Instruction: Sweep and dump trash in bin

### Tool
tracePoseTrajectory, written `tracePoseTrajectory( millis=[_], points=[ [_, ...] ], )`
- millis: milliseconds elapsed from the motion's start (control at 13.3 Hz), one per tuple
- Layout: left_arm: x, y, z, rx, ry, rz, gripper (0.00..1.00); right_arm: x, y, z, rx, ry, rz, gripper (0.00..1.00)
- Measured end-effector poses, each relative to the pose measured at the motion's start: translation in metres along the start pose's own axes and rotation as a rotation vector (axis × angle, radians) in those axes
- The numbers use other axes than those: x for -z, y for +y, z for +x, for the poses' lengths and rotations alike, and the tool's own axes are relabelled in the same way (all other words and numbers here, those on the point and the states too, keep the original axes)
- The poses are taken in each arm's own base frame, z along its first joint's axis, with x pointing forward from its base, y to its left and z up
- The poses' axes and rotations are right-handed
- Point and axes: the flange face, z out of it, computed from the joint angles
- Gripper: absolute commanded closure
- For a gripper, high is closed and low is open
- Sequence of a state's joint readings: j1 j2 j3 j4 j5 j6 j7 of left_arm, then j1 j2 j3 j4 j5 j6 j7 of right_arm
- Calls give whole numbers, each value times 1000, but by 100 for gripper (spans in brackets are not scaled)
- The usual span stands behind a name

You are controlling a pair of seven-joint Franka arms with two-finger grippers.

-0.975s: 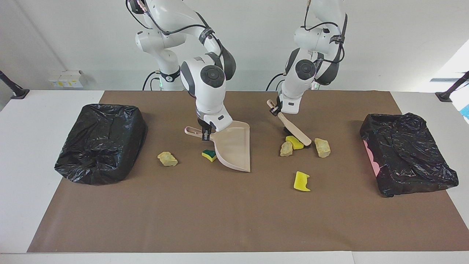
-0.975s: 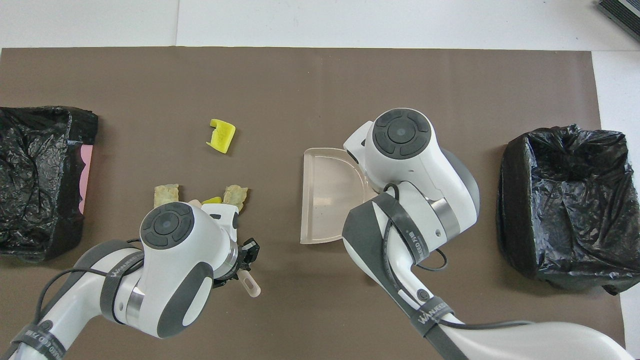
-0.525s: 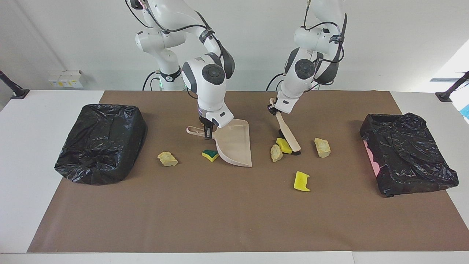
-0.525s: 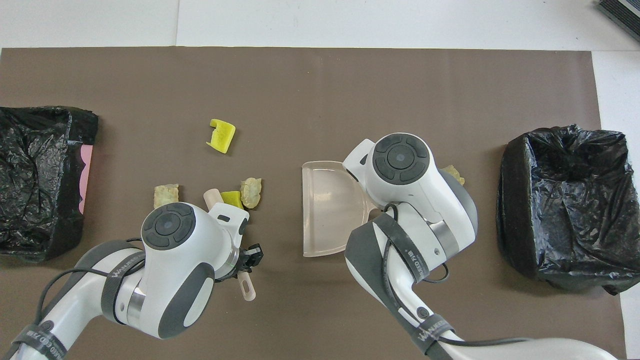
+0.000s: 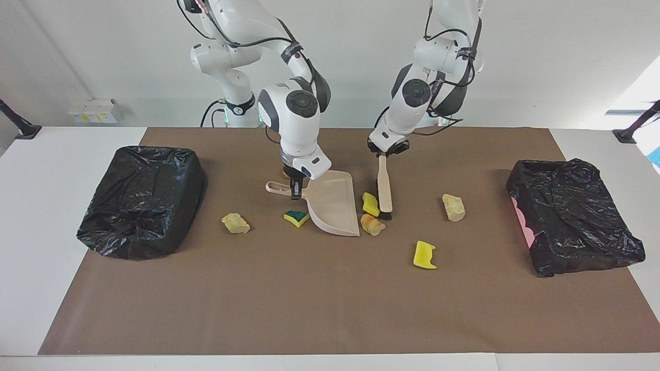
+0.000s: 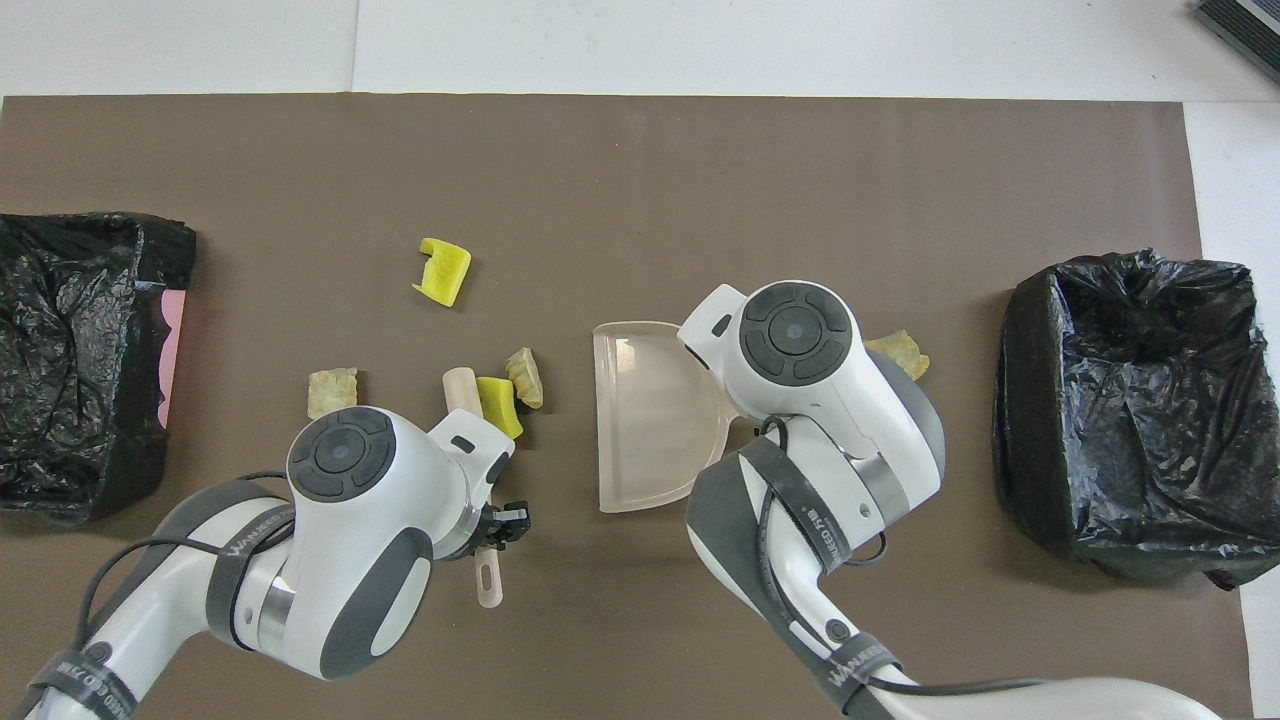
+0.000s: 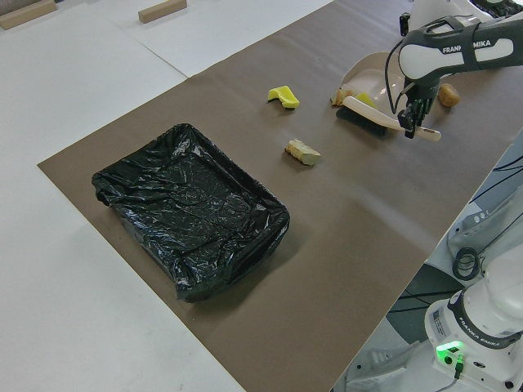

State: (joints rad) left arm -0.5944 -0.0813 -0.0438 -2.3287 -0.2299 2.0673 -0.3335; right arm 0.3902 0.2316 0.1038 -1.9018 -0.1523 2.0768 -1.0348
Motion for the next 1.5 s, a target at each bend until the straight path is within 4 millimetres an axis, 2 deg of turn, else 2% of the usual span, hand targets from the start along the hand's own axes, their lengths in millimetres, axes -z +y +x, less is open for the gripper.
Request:
tracePoseTrajectory(
  millis=[225, 375, 600, 750, 900, 1050, 1350, 1500],
  points=[
    [-3, 26, -11, -74, 21, 4, 100, -4, 1, 1, 2, 6, -10, 100],
    [1, 34, -11, -88, 34, 0, 100, -4, 1, 1, 2, 6, -10, 100],
    [33, 41, -2, -94, 82, -29, 100, -4, 0, 1, 2, 6, -10, 100],
    [55, 35, 3, -88, 62, -15, 100, -4, 0, 1, 2, 5, -9, 100],
    [79, 4, 11, -54, 49, 39, 100, -5, 0, 1, 2, 5, -9, 100],
    [93, -39, 22, -1, 60, 107, 100, -5, 0, 1, 2, 5, -9, 100],
    [108, -139, 46, 159, 84, 160, 100, -5, 0, 1, 2, 5, -9, 100],
    [111, -181, 51, 232, 84, 164, 100, -5, 0, 1, 2, 5, -9, 100]
  ],
)
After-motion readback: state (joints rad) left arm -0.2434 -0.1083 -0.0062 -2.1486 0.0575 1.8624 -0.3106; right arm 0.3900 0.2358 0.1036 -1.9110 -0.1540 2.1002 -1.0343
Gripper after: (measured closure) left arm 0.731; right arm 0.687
